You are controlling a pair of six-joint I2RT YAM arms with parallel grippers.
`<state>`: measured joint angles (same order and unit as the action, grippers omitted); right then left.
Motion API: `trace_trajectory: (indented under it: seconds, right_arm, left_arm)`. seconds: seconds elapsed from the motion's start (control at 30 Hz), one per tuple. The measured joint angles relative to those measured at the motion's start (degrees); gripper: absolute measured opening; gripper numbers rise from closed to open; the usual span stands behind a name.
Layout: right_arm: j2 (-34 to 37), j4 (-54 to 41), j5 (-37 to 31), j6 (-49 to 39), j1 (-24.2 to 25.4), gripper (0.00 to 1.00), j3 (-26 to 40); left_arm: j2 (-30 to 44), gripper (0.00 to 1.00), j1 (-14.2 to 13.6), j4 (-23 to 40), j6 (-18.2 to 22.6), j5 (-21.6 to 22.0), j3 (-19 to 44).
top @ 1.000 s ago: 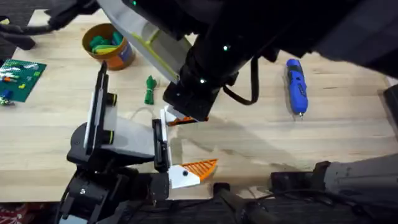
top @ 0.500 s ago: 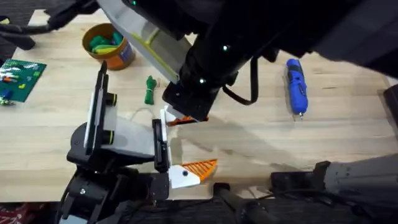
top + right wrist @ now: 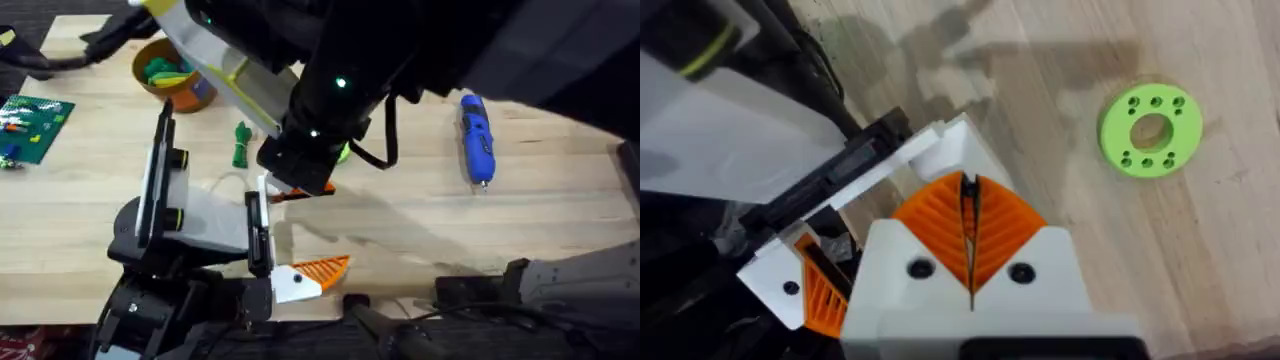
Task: Pick up the gripper from the table and insert it into the empty holder that is missing its gripper. Then pick up a screw, insert it into the mounting hole, and use the screwdriver to tighten it. Finally, clean up the table by picking up the vegetable and placing it into the bucket.
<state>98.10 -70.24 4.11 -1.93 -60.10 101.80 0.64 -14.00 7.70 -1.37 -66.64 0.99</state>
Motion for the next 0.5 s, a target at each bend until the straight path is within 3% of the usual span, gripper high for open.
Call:
trace_trajectory:
  seconds: [0.5]
  right_arm:
    - [0.0,-0.3,2.4,0.0,0.0,0.008,0.0]
  left_arm:
    - [0.0,0.986,0.0,0.0,0.0,0.0,0.0]
